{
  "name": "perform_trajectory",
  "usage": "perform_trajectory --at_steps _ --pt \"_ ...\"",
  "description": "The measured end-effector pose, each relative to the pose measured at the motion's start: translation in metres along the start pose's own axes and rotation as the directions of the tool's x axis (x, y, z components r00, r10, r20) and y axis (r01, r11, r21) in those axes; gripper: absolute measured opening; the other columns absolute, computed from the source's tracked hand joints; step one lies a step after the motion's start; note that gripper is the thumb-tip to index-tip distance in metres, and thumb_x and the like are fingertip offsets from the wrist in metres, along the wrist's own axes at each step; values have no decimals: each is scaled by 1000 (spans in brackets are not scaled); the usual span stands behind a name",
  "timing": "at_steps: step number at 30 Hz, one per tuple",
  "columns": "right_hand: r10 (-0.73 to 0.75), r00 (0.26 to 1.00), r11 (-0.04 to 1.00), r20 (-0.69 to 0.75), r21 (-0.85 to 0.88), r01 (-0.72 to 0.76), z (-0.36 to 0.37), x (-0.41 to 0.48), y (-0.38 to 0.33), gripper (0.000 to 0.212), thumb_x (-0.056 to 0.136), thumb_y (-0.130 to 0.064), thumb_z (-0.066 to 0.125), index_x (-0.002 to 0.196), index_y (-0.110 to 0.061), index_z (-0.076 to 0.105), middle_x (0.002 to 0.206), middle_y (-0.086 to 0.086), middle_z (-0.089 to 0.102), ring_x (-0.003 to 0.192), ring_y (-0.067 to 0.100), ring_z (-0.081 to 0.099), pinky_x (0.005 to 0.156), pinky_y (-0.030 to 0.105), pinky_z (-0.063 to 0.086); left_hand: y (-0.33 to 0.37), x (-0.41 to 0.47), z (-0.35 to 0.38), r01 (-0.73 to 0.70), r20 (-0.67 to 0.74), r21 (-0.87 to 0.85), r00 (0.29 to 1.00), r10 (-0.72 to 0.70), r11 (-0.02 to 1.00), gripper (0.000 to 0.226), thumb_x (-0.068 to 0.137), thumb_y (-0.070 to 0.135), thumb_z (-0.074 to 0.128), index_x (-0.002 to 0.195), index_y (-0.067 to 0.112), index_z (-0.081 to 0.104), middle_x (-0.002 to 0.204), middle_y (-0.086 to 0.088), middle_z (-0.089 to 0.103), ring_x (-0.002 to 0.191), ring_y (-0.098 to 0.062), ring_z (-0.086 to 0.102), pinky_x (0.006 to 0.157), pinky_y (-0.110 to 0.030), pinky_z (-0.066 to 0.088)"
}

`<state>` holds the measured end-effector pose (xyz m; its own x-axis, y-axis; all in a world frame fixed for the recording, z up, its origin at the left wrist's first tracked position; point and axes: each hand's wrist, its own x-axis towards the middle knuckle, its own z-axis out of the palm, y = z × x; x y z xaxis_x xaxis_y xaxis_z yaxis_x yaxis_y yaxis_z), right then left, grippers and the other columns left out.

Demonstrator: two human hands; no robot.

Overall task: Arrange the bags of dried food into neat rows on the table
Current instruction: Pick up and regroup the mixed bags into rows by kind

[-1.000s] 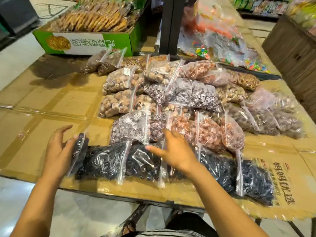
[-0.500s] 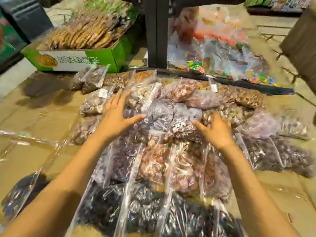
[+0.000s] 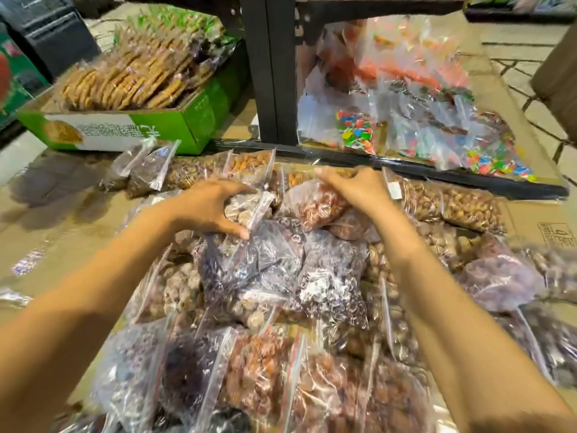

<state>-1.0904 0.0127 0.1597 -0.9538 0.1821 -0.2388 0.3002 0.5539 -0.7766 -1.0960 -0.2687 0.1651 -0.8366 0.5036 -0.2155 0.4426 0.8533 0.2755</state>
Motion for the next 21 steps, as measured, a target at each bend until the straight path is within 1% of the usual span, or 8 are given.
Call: perform_trajectory --at_steps 5,7,9,11,13,15,19,21 --pt "91 979 994 181 -70 -79 -1 6 -2 88 69 -57 74 133 -5 45 142 13 46 122 31 49 87 27 36 7 6 2 65 -19 65 998 -64 996 135 38 102 35 139 13 45 139 -11 52 127 -29 46 105 -40 36" --pt "57 979 997 194 -60 -46 -3 4 0 65 74 -49 74 117 -4 56 120 14 60 98 27 59 77 23 41 8 7 4 85 -67 26 994 -83 996 126 40 103 32 128 14 52 115 -8 62 112 -29 52 91 -37 43" --pt "20 987 999 159 -40 -14 1 -6 1 38 73 -45 76 82 -13 58 77 6 61 64 18 56 57 22 47 12 3 7 75 -151 -71 985 -85 995 111 41 101 35 109 17 56 87 4 54 91 -21 51 76 -31 38" --pt "-21 996 1000 84 -1 21 7 -18 8 37 72 -42 78 75 -11 56 64 6 61 55 18 55 54 28 49 17 -4 11 82 -241 -155 963 -118 985 97 49 90 50 110 15 57 92 5 51 90 -17 46 76 -30 37" --pt "-42 999 995 8 93 41 13 -37 11 40 76 -32 76 104 -6 62 84 10 70 71 25 67 61 36 54 21 -14 17 95 -336 -199 928 -159 975 83 55 77 61 107 12 57 91 5 51 88 -16 44 79 -35 40" --pt "-47 996 983 -78 176 60 16 -59 13 58 78 -29 75 128 -11 52 102 -6 65 84 17 67 76 35 52 26 -30 21 107 -405 -262 890 -210 959 77 56 74 64 96 9 56 84 5 51 81 -17 46 79 -39 43" --pt "-52 960 939 -274 313 140 15 -86 24 69 69 -35 80 130 -17 54 112 1 68 87 12 68 71 18 56 41 -69 27 -13 -490 -681 752 -442 732 37 72 41 77 92 19 54 78 2 59 54 2 58 47 -15 46" --pt "-51 940 923 -337 343 173 9 -102 25 63 71 -34 80 125 -11 59 112 3 69 93 10 66 76 12 50 41 -88 29 -73 -538 -741 660 -525 667 40 73 41 75 96 16 53 76 1 59 50 2 56 46 -16 45"
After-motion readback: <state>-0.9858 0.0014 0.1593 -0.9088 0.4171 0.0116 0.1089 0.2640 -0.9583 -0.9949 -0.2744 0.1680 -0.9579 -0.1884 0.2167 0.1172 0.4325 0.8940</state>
